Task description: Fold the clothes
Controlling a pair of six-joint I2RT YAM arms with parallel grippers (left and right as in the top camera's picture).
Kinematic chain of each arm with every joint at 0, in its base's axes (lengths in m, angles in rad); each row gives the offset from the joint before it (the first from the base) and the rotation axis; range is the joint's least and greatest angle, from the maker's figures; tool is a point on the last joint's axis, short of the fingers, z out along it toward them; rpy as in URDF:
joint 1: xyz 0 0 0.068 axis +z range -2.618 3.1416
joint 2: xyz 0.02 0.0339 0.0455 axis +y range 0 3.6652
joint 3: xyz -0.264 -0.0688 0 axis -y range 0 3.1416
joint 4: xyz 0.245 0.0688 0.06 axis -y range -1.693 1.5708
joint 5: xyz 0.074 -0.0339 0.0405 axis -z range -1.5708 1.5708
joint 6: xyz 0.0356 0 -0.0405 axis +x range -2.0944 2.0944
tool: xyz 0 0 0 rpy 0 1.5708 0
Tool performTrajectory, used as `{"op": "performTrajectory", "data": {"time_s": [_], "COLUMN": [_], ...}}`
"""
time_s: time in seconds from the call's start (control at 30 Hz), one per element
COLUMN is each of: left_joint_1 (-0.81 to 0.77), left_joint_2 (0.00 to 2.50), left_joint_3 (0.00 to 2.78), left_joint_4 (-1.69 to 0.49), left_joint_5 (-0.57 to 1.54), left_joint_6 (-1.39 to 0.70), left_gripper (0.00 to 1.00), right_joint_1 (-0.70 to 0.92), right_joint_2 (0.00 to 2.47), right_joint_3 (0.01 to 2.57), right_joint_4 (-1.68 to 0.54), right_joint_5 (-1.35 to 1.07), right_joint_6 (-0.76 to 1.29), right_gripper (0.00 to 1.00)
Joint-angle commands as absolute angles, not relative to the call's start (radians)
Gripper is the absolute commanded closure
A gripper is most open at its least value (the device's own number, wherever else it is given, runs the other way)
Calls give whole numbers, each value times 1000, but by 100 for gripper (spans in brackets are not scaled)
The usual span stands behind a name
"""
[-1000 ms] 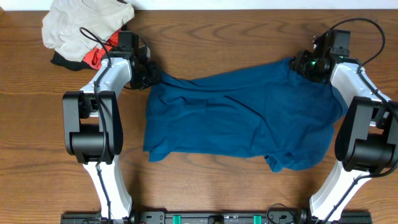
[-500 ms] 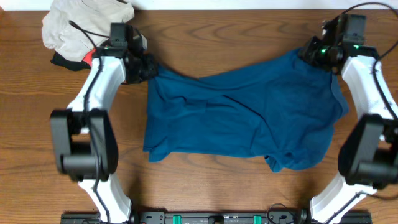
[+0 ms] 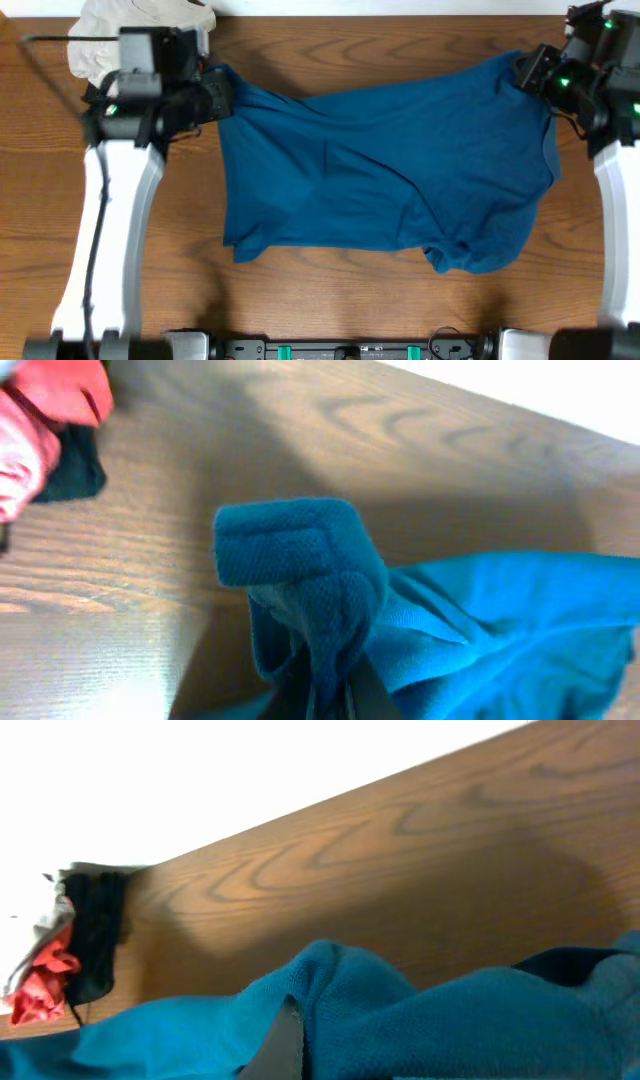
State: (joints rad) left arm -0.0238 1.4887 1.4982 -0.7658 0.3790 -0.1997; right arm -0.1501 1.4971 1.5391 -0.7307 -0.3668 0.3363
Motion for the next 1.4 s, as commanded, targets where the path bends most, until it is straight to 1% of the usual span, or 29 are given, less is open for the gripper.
{"op": "performTrajectory", "data": {"time_s": [0.0,0.2,0.4,0.63,0.87,1.0,1.13,1.23,1.37], "left_joint_1": [-26,-26,-26,-26,-26,-26,-26,-26,-26], "left_joint_2": [1363,1170,994,850,817,817,817,822,862], "left_joint_3": [1504,1504,1505,1549,1698,1781,1827,1829,1829], "left_joint_4": [-786,-839,-860,-891,-989,-1029,-1047,-1047,-1047], "left_joint_5": [381,381,381,382,421,464,458,386,271], "left_joint_6": [-169,-170,-187,-239,-270,-342,-439,-509,-527], "left_gripper": [94,94,94,94,94,94,94,94,94], "right_joint_1": [-149,-149,-148,-148,-148,-149,-149,-149,-149], "right_joint_2": [1412,1281,1138,1044,1040,1040,1041,1048,1101], "right_joint_3": [1564,1565,1599,1778,2018,2114,2160,2160,2160], "right_joint_4": [-741,-784,-878,-1051,-1208,-1258,-1267,-1252,-1222], "right_joint_5": [-370,-350,-248,-231,-205,-205,-129,-52,-22], "right_joint_6": [309,310,309,288,275,276,301,318,318], "right_gripper": [99,99,99,99,99,99,99,99,99]}}
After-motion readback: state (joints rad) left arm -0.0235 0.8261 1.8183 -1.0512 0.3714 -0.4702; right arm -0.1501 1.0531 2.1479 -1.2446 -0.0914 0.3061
